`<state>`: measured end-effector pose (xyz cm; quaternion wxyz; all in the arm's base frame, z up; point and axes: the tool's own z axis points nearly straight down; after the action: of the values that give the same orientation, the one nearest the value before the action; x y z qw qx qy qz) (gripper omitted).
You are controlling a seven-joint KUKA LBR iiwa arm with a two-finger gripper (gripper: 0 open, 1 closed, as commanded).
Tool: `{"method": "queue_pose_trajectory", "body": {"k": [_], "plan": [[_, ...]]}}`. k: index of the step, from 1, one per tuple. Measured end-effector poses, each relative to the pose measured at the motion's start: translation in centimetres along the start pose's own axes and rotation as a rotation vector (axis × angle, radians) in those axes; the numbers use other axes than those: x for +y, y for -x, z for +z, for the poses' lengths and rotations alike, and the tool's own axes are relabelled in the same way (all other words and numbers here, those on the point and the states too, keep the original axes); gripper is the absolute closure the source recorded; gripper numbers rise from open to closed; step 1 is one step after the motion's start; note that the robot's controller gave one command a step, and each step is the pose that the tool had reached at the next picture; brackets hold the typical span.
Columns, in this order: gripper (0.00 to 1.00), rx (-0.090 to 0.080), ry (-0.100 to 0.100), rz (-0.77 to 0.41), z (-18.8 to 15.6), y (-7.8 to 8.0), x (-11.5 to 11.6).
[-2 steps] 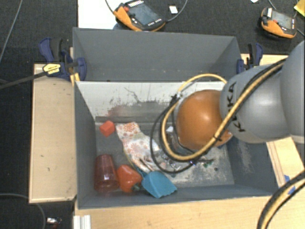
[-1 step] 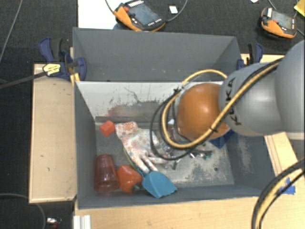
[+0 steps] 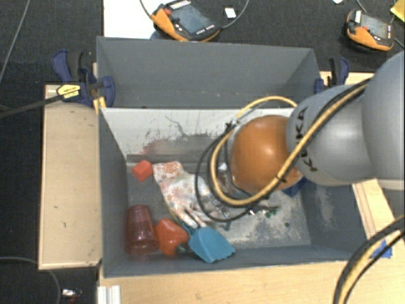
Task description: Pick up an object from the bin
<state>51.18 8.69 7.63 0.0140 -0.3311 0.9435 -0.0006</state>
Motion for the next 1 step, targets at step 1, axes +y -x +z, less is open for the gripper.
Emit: {"method": "queue_pose_trajectory", "body": {"k": [1], "plan": [[1.00, -0.003, -0.004, 0.003, -5.99, -1.34, 0.77]]}}
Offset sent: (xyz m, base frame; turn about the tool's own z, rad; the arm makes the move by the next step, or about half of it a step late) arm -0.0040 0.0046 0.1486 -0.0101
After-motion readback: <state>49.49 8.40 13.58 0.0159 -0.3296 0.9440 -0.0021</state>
